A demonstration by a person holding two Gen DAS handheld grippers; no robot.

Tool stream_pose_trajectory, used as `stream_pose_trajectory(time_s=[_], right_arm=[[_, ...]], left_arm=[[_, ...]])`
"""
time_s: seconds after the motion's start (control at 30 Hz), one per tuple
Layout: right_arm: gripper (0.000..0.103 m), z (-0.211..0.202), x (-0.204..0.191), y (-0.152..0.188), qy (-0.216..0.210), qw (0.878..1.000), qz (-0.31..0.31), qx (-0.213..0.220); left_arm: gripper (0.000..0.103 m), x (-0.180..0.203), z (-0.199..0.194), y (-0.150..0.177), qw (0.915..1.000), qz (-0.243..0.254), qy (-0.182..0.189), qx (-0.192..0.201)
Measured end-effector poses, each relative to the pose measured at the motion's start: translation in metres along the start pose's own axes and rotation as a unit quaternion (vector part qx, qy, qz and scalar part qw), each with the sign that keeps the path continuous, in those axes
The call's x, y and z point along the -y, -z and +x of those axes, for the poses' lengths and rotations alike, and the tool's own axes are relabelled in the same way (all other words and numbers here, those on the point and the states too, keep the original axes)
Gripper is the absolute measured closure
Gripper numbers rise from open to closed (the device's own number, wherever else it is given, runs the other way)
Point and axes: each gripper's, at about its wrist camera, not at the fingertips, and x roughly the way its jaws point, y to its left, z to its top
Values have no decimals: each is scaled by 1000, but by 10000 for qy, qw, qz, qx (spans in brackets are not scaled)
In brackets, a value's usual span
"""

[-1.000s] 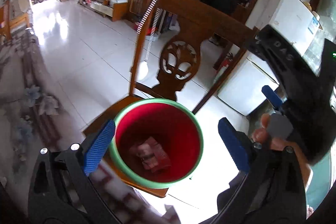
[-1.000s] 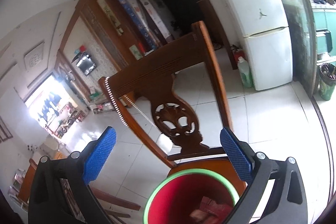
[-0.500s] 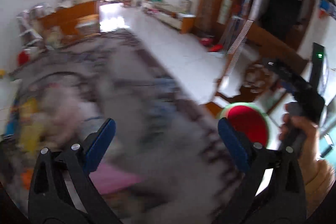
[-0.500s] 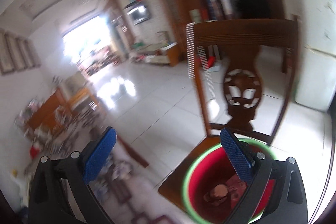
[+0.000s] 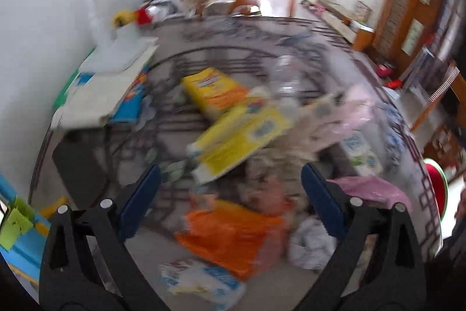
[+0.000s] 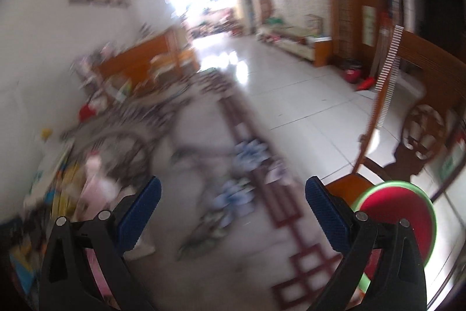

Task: Collect trash
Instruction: 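Move both grippers back over the trash on the table, then grasp crumpled paper with the left gripper while the right grasps a pink bag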

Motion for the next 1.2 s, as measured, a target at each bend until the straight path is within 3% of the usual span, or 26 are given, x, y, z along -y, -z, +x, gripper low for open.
stream_pose_trajectory(time_s=[0.17, 0.4, 0.7, 0.97, 1.2], right_arm=[[8, 13, -31, 14, -302, 9970, -595, -402], [8, 17, -38, 23, -548, 9946, -590, -661], [8, 11, -45, 29, -813, 9920, -607, -749], [8, 16, -52, 34, -1287, 9848, -491, -1059], [8, 25, -56, 41, -1897, 9705, -132, -1484]], left_arm=[[8, -18, 19, 2, 9984, -225, 148, -493], [8, 26, 30, 15, 9958, 453, 390, -687], [13, 72, 46, 25, 9925, 1019, 57, -679], [35, 58, 52, 24, 9933, 717, 145, -891], [33, 58, 57, 24, 9932, 666, 166, -940]])
